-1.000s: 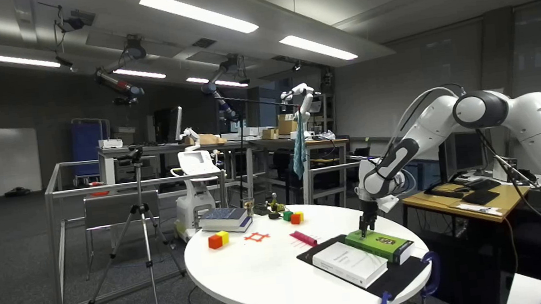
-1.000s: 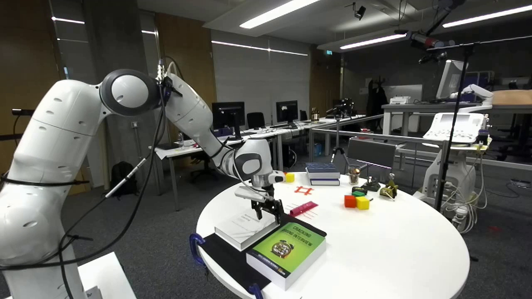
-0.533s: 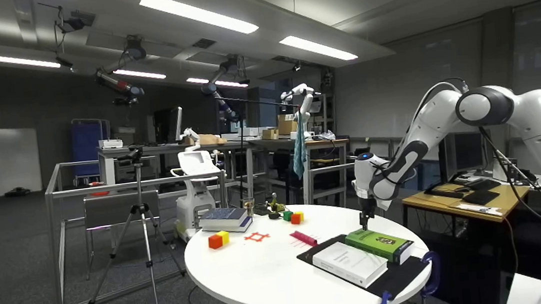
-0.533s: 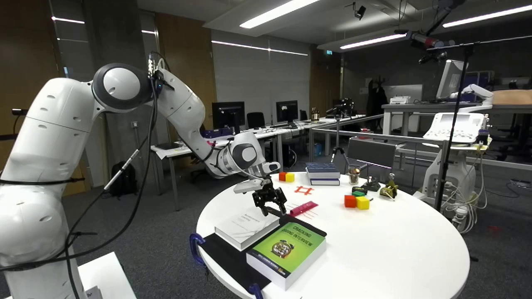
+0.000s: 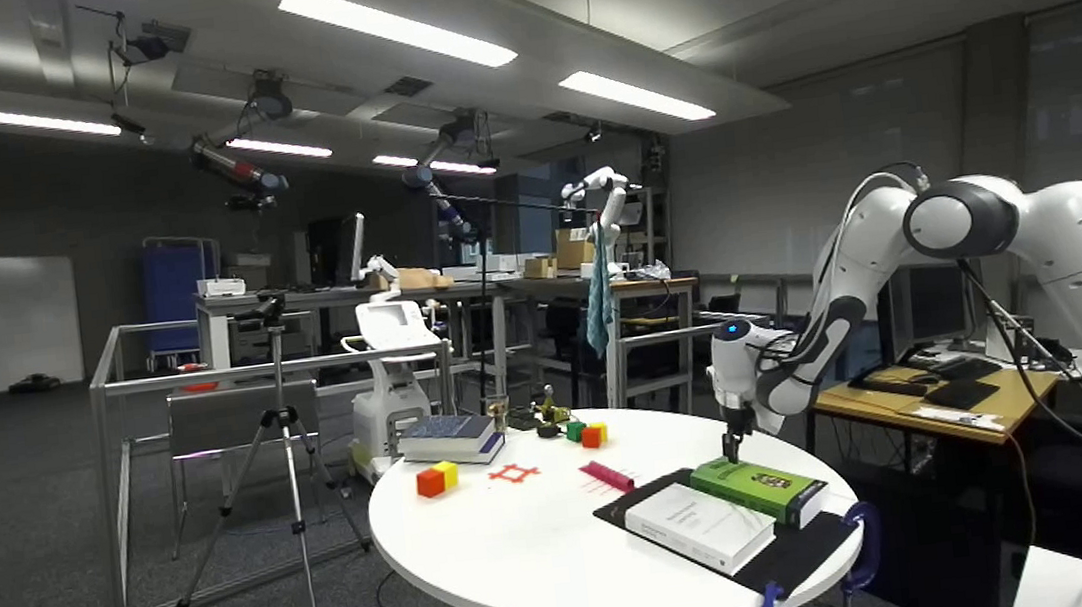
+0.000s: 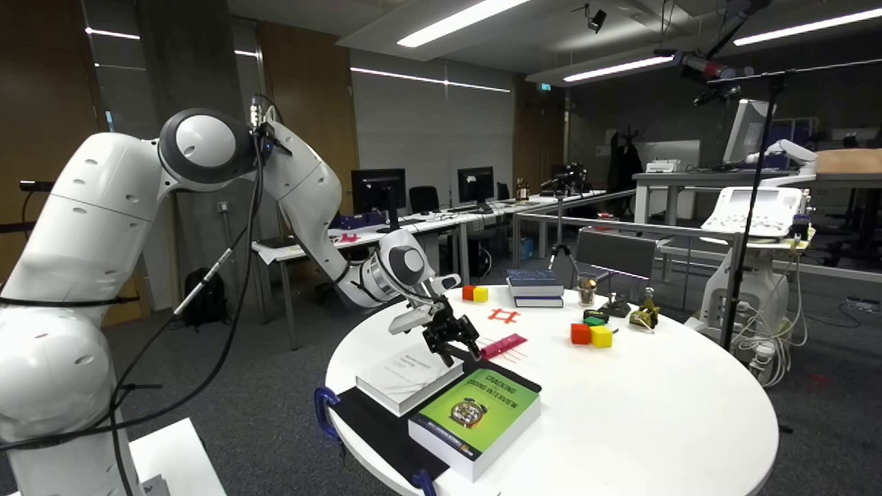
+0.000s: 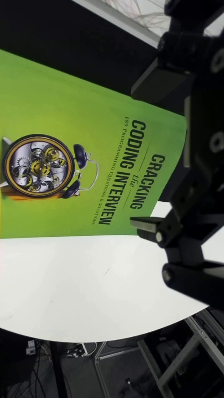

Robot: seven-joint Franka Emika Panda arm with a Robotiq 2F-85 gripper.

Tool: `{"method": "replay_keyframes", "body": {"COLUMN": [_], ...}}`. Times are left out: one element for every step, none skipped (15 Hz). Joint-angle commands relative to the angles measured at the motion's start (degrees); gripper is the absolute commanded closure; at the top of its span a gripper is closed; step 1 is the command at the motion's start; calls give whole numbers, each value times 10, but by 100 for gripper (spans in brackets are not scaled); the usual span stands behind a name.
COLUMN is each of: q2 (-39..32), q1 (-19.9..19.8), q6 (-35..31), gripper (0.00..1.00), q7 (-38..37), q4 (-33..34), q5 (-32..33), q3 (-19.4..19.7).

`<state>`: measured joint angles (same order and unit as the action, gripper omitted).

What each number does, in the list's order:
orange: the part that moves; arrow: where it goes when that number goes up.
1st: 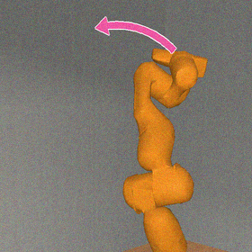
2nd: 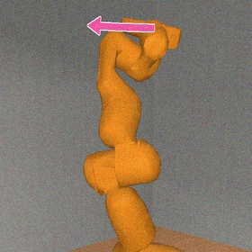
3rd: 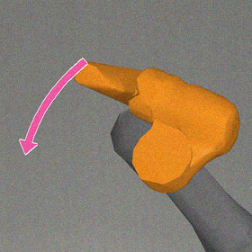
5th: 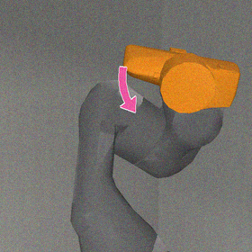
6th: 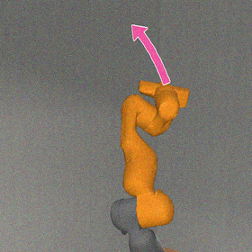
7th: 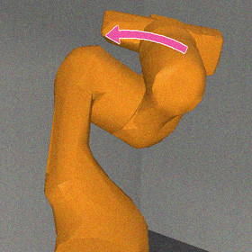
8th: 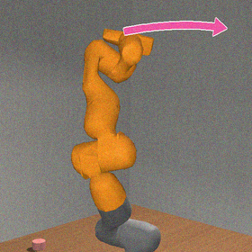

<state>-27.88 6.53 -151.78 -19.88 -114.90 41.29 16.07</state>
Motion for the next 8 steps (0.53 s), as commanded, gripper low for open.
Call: {"method": "replay_keyframes", "body": {"q2": [-5, -9, -14, -21, -26, -31, -36, -40], "q1": [14, 14, 13, 15, 17, 18, 20, 21], "q6": [-17, -21, -27, -31, -35, -43, -50, -54], "gripper": [0, 0, 0, 0, 0, 0, 0, 0], "q7": [-51, -59, -66, -76, -86, -95, -108, -117], "q4": [-11, -11, -10, -7, -6, -5, -3, -2], "q5": [54, 64, 75, 86, 96, 104, 113, 116], "q3": [12, 9, 7, 6, 6, 6, 7, 7]}}
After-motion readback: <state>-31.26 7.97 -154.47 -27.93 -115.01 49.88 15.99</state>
